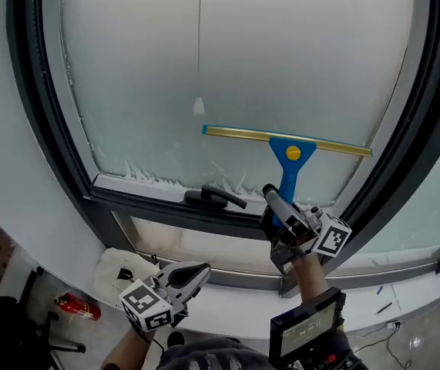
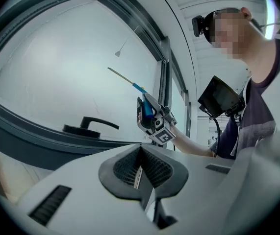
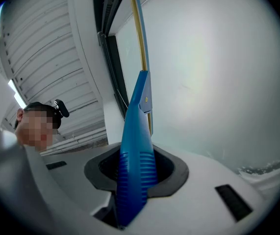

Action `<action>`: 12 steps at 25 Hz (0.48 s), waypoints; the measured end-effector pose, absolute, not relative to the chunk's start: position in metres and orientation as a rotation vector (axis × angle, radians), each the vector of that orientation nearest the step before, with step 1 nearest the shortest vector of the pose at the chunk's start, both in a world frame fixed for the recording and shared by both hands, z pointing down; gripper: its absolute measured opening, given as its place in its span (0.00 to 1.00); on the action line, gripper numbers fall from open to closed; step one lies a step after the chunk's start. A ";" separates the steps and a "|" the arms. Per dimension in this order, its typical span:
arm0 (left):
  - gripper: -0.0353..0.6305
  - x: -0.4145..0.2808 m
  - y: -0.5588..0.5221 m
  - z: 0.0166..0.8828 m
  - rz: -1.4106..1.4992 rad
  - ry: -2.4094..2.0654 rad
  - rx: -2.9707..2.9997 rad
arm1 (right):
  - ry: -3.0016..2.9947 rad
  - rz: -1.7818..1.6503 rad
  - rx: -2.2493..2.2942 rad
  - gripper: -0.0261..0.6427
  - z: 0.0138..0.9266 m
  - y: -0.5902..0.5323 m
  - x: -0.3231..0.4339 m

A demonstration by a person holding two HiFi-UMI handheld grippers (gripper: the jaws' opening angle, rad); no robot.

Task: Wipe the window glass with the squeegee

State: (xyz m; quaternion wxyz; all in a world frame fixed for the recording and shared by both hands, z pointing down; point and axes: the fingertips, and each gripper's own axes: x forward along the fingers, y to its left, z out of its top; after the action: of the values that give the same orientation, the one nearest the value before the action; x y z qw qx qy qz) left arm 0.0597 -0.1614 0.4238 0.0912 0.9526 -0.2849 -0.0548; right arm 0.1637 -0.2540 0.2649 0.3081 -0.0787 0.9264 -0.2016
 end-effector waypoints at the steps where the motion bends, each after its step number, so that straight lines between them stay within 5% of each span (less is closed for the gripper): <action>1: 0.06 0.051 -0.162 0.422 -0.169 -0.823 2.844 | 2.454 -0.514 -0.210 0.19 0.261 -0.253 0.155; 12: 0.06 -0.059 -0.174 0.401 -0.205 -0.636 2.964 | 2.439 -0.245 -0.213 0.19 0.197 -0.279 0.058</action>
State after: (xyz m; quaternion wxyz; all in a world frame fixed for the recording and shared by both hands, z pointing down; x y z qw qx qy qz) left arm -0.0595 -0.1744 0.4011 0.0518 0.9742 -0.2089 -0.0675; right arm 0.0583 -0.2791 0.1970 0.3339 -0.0814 0.9344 -0.0940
